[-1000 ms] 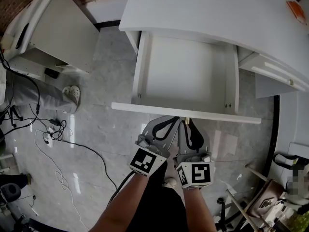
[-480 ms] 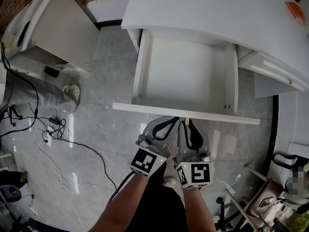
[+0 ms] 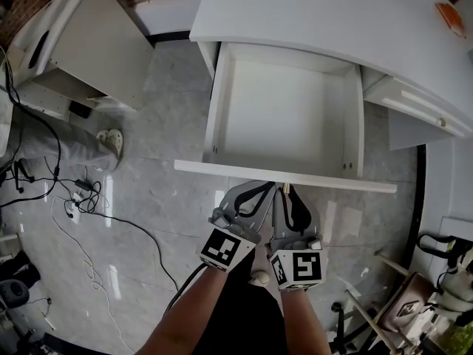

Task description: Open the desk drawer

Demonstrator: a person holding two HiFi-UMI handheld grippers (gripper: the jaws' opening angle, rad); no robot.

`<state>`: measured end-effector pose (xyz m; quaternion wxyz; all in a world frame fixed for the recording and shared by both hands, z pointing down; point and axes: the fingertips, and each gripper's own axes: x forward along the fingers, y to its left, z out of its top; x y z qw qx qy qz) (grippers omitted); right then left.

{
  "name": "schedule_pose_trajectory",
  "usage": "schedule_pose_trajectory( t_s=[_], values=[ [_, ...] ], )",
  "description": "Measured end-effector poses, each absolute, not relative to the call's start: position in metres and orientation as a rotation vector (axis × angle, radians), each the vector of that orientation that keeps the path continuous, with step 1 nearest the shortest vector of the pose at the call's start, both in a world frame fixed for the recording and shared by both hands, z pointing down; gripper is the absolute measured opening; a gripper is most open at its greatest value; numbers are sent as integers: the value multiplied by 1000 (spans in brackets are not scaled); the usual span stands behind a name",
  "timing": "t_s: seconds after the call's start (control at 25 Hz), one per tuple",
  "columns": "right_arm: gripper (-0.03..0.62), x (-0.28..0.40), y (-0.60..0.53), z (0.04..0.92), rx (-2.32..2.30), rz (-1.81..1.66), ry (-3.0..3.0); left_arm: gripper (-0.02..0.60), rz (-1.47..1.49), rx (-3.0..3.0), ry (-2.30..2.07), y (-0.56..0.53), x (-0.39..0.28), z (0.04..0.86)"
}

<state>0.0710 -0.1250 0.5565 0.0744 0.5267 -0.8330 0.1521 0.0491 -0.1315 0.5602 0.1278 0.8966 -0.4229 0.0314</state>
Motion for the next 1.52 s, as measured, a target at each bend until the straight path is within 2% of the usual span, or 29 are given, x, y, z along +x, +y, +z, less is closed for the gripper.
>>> schedule_pose_trajectory(
  t_s=[1.28,1.4,1.52],
  values=[
    [86,75,-95,553,1556,403,-2519,0,50,2583,-1218,-107,50,559],
    [81,80,-90,542,1576,387,-2536,0,23,2580,-1222,-105,49,551],
    [37,85,-88,532,1603,377,-2542,0,-4,2570,-1207,-102,50,539]
  ],
)
